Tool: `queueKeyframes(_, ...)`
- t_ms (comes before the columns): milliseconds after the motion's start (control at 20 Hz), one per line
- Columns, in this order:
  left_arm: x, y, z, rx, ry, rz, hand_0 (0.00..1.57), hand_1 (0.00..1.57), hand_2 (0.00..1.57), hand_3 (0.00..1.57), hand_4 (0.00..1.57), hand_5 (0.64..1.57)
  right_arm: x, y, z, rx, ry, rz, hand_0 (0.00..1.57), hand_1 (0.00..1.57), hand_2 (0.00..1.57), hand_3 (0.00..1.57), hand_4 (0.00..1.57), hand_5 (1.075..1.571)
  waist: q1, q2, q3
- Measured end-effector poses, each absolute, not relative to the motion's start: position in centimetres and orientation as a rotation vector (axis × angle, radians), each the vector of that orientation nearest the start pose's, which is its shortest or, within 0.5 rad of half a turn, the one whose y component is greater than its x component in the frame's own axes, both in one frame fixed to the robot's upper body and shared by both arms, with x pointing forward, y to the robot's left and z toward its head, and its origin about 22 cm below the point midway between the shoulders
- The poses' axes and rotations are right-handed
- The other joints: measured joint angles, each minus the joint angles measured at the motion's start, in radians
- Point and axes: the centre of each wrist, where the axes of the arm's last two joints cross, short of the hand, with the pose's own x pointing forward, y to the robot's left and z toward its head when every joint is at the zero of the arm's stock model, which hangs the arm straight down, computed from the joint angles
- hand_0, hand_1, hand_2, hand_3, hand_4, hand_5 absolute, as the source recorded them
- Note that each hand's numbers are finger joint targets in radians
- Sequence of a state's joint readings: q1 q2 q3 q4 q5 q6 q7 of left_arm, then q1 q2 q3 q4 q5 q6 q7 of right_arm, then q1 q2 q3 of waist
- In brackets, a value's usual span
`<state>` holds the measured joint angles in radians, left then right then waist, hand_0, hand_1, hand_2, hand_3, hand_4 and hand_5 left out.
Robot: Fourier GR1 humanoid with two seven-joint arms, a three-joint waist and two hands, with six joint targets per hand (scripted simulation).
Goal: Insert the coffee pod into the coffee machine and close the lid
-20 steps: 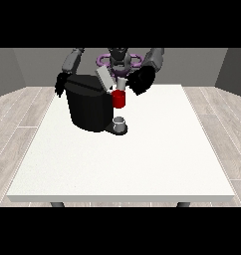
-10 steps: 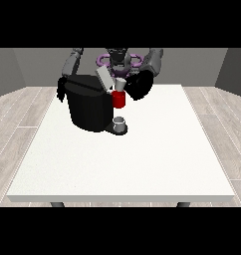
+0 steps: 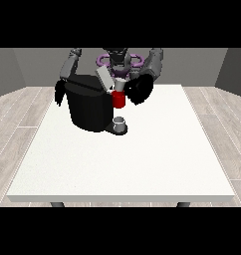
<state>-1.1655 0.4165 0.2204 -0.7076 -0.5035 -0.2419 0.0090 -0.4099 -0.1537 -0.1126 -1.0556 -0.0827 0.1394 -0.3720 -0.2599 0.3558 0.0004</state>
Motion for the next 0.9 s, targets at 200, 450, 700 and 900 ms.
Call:
queueKeyframes(200, 45.7, 25.9, 25.2, 0.552, -1.695, -0.682, 1.43, 1.43, 1.45, 1.39, 0.6, 1.571, 34.4, -25.3, 0.1, 0.104, -1.804, 0.125, 0.0, 0.0, 0.0, 0.0, 0.27, 1.571, -0.006, 0.002, -0.0002)
queueKeyframes(450, 45.7, 25.8, 25.8, 0.562, -1.714, -0.693, 0.86, 0.86, 0.91, 0.88, 0.34, 1.571, 34.8, -25.6, 0.0, 0.093, -1.807, 0.115, 0.0, 0.0, 0.0, 0.0, 0.24, 1.571, -0.001, 0.014, 0.0001)
queueKeyframes(700, 45.7, 23.4, 22.4, 0.401, -1.775, -0.679, 0.0, 0.0, 0.0, 0.0, 0.0, 1.571, 33.6, -27.6, -2.2, 0.073, -1.764, 0.047, 0.0, 0.0, 0.0, 0.0, 0.32, 1.571, 0.052, -0.028, 0.0008)
queueKeyframes(900, 45.1, 21.4, 18.3, 0.23, -1.794, -0.678, 0.0, 0.0, 0.0, 0.0, 0.0, 1.571, 31.8, -30.2, -4.7, 0.031, -1.703, -0.047, 0.0, 0.0, 0.0, 0.0, 0.31, 1.571, 0.139, -0.086, 0.0008)
